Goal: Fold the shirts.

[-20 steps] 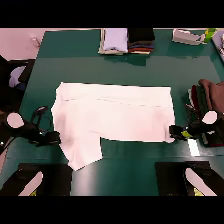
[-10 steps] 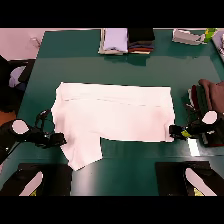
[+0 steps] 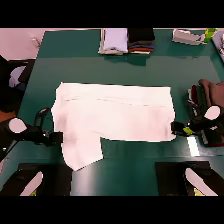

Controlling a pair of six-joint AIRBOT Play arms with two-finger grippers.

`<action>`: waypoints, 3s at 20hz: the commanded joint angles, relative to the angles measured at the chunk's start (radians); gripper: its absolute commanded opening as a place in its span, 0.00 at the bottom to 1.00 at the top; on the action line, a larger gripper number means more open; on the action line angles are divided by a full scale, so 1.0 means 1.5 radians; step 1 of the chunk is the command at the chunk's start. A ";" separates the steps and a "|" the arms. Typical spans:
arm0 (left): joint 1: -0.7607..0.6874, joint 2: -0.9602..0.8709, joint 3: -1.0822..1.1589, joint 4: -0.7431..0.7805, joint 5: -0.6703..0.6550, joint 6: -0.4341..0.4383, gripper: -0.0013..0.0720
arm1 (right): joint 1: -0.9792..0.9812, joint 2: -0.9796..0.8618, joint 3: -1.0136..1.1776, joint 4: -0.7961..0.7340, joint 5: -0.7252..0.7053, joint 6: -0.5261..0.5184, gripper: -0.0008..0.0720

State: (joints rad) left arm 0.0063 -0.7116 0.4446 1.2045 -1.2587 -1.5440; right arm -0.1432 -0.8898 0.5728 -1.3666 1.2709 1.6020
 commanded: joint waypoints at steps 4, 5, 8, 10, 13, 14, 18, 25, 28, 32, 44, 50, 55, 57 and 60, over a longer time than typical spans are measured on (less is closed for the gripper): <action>0.001 0.141 0.118 0.055 -0.171 0.017 0.04 | -0.007 0.112 0.067 -0.050 0.131 -0.009 0.03; 0.001 0.142 0.140 0.054 -0.188 0.025 0.04 | -0.011 0.136 0.074 -0.065 0.146 -0.009 0.03; 0.001 0.135 0.197 0.055 -0.141 0.046 0.04 | -0.043 0.187 0.104 -0.085 0.165 -0.009 0.03; 0.001 0.127 0.202 0.053 -0.052 0.058 0.04 | -0.060 0.175 0.129 -0.084 0.147 -0.009 0.03; 0.001 0.028 0.209 0.052 0.004 0.088 0.04 | -0.047 0.091 0.177 -0.079 0.104 -0.009 0.03; 0.001 -0.020 0.221 0.052 0.034 0.106 0.04 | -0.033 0.057 0.195 -0.079 0.081 -0.009 0.03; 0.001 -0.224 0.333 0.044 0.142 0.131 0.05 | 0.017 -0.110 0.300 -0.079 0.013 0.013 0.03; 0.001 -0.453 0.517 0.043 0.199 0.146 0.05 | 0.034 -0.350 0.483 -0.078 0.004 0.022 0.03; 0.001 -0.482 0.530 0.042 0.199 0.145 0.05 | 0.034 -0.409 0.538 -0.075 0.012 0.021 0.03; 0.001 -0.482 0.530 0.026 0.195 0.138 0.60 | 0.021 -0.436 0.567 -0.007 -0.027 0.018 0.46; -0.008 -0.469 0.530 -0.116 0.081 0.153 0.05 | -0.073 -0.396 0.378 0.035 -0.041 -0.017 0.77; -0.095 -0.470 0.529 -0.114 0.146 0.149 0.05 | -0.038 -0.421 0.353 0.093 -0.082 -0.026 0.57; -0.171 -0.486 0.530 -0.113 0.197 0.124 0.04 | -0.009 -0.397 0.353 0.089 -0.090 -0.050 0.03; -0.205 -0.505 0.534 -0.113 0.227 0.108 0.04 | -0.008 -0.348 0.353 0.090 -0.072 -0.050 0.03; -0.258 -0.562 0.587 -0.115 0.238 0.108 0.04 | -0.008 -0.253 0.378 0.098 -0.027 -0.049 0.03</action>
State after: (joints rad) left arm -0.3119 -1.4956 1.2758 1.0340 -0.9390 -1.3682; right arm -0.1600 -1.3708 1.1152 -1.2320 1.1812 1.5307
